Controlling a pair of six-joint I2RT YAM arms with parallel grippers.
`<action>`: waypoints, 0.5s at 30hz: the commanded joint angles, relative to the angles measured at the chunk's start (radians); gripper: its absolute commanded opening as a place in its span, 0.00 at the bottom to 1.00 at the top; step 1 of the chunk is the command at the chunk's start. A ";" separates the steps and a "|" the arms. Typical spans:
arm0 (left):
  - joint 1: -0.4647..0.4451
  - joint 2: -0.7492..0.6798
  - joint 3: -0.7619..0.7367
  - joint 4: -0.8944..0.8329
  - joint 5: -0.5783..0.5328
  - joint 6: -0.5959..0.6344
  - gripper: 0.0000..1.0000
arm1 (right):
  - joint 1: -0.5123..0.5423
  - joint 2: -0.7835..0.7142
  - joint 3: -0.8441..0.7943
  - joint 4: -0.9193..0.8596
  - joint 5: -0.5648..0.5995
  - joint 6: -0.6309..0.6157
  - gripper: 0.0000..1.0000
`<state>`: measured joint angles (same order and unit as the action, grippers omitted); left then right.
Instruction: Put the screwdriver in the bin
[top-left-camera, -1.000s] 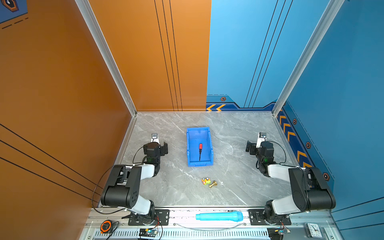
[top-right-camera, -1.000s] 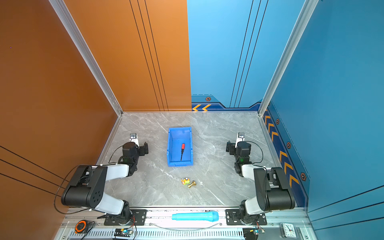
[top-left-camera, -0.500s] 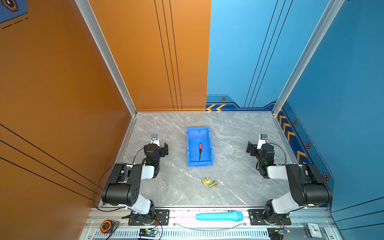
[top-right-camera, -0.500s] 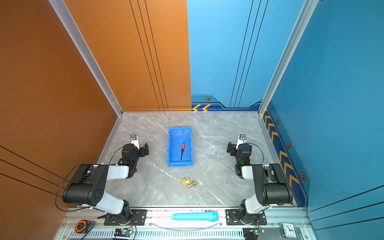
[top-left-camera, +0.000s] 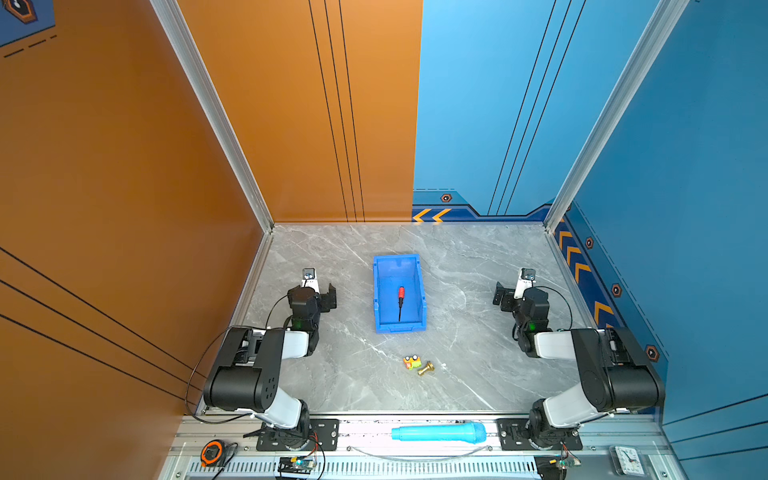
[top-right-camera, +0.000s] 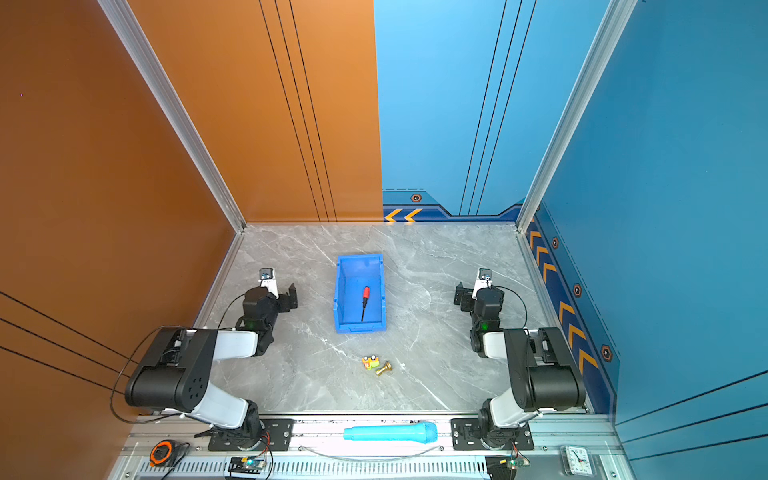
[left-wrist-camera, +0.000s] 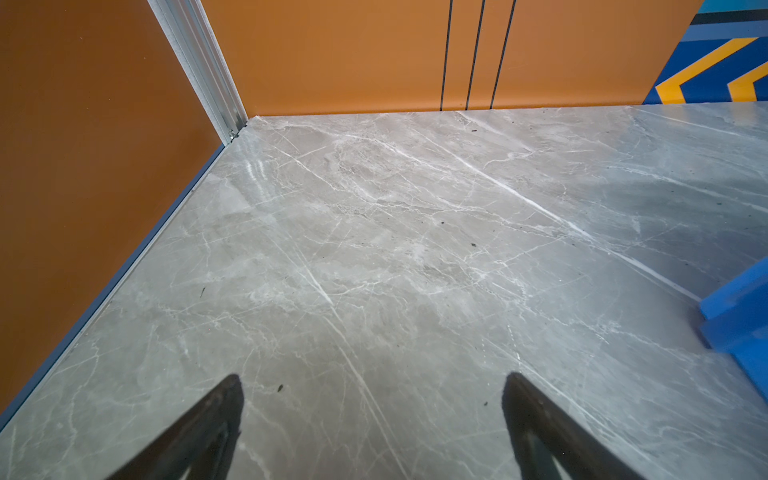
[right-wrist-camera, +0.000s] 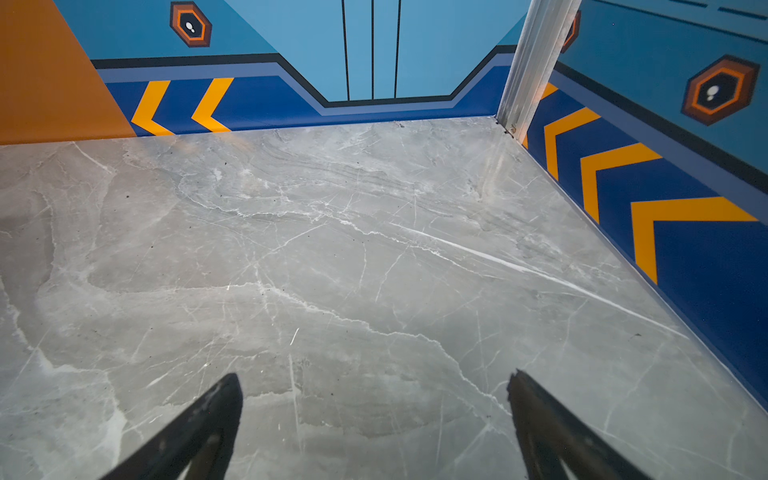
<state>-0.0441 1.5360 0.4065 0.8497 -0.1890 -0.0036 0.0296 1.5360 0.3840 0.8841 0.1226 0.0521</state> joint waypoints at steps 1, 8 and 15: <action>0.006 0.014 -0.012 0.018 0.019 0.009 0.98 | -0.006 0.010 -0.011 0.024 -0.010 0.011 1.00; 0.006 0.012 -0.011 0.017 0.019 0.010 0.98 | -0.008 0.010 -0.011 0.025 -0.015 0.014 1.00; 0.004 0.012 -0.013 0.019 0.016 0.011 0.98 | -0.014 0.010 -0.011 0.026 -0.025 0.017 1.00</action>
<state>-0.0441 1.5360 0.4065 0.8497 -0.1890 -0.0036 0.0212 1.5360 0.3836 0.8845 0.1078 0.0528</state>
